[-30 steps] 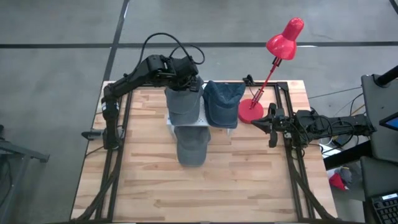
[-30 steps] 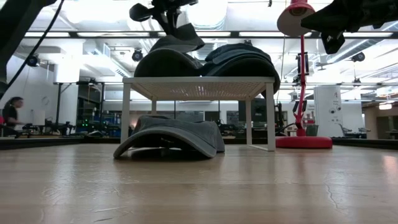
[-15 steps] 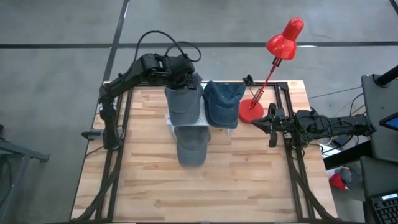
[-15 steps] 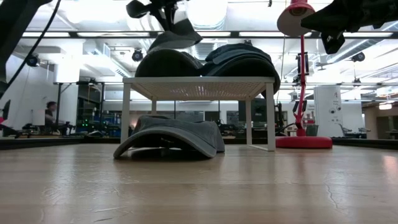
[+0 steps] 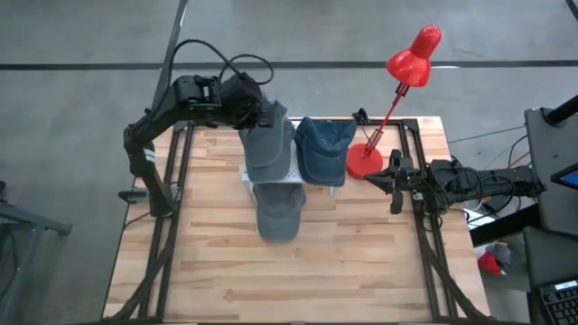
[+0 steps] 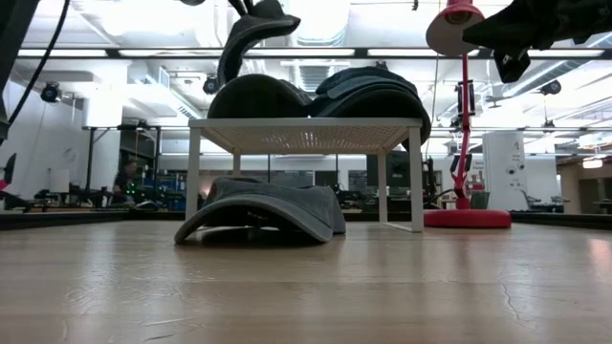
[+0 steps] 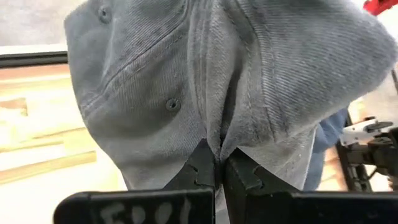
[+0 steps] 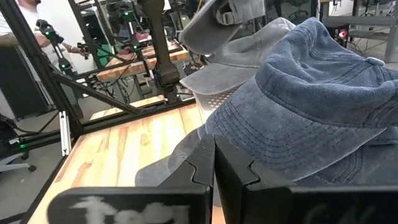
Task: Pick & Place hat
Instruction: Stack the bottom gray cap on top of the gray cap on the shelf
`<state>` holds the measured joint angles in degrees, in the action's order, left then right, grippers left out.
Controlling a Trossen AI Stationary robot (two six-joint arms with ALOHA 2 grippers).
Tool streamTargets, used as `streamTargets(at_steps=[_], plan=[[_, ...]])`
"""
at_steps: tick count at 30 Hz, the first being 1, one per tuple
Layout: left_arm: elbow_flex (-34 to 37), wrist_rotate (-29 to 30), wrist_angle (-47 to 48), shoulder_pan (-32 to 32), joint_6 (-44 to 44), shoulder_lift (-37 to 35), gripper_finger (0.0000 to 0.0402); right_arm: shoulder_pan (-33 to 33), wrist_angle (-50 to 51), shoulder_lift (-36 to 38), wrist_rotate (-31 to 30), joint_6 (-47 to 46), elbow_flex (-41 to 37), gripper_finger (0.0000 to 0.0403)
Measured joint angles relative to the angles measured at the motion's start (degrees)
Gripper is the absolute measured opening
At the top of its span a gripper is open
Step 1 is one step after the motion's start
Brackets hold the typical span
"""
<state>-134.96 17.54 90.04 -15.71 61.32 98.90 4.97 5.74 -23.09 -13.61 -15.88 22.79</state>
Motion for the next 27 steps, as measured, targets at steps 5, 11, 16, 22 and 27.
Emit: streamTargets(at_steps=[5, 11, 16, 22, 27], plan=[[0.6, -0.2, -0.1, 1.2, 0.9, -0.1, 0.0005, 0.0, 0.0, 0.0, 0.0, 0.0, 0.0, 0.0008], [6.5, -0.2, 0.0, 1.3, 2.8, 0.2, 0.0005, 0.0, 0.0, 0.0, 0.0, 0.0, 0.0, 0.0008], [12.0, 0.0, -0.2, 1.3, 3.3, 0.2, 0.0005, 0.0, 0.0, 0.0, 0.0, -0.3, 0.0, 0.0008], [12.7, 0.9, -0.8, 1.2, 4.6, 0.3, 0.001, 0.0, 0.0, 0.0, 0.0, -0.5, 0.0, 0.0008], [9.1, 3.1, -1.0, 1.2, 4.5, 0.3, 0.0004, 0.0, 0.0, 0.0, 0.0, -0.6, 0.0, 0.0008]])
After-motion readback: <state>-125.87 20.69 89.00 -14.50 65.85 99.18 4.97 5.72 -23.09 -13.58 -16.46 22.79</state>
